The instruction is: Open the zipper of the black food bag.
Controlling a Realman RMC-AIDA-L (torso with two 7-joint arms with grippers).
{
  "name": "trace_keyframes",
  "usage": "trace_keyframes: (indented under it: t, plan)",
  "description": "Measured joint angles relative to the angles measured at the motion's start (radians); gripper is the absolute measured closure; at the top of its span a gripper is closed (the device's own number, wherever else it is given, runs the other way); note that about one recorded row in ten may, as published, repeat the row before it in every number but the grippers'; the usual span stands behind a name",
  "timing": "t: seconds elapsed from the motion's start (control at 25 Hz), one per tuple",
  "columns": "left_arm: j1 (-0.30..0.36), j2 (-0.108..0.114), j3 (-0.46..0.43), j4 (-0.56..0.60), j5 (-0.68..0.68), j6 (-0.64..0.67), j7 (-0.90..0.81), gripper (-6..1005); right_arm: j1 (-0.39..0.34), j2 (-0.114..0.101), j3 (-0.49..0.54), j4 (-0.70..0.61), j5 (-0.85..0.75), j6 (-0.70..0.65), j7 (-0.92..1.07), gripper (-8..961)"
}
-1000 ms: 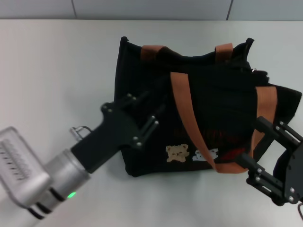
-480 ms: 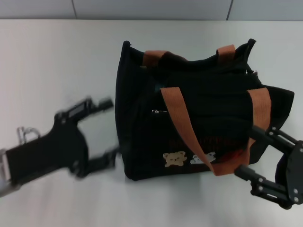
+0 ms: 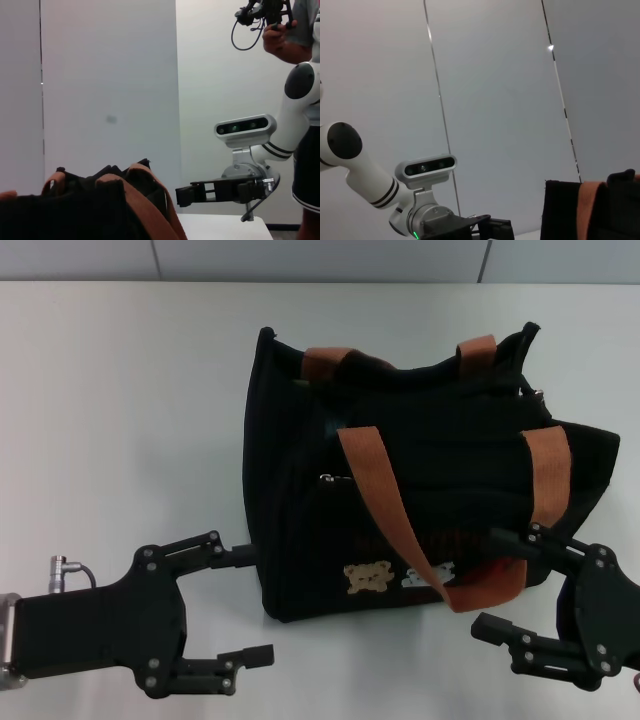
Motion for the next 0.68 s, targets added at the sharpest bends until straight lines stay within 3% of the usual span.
trace_keyframes:
  t: [0.68]
  plan:
    - [-0.001,-0.005,-0.002,-0.006,-0.006,0.002,0.008,165,0.004,0.003,0.007,-0.001,0.007,0.040,-0.008,157]
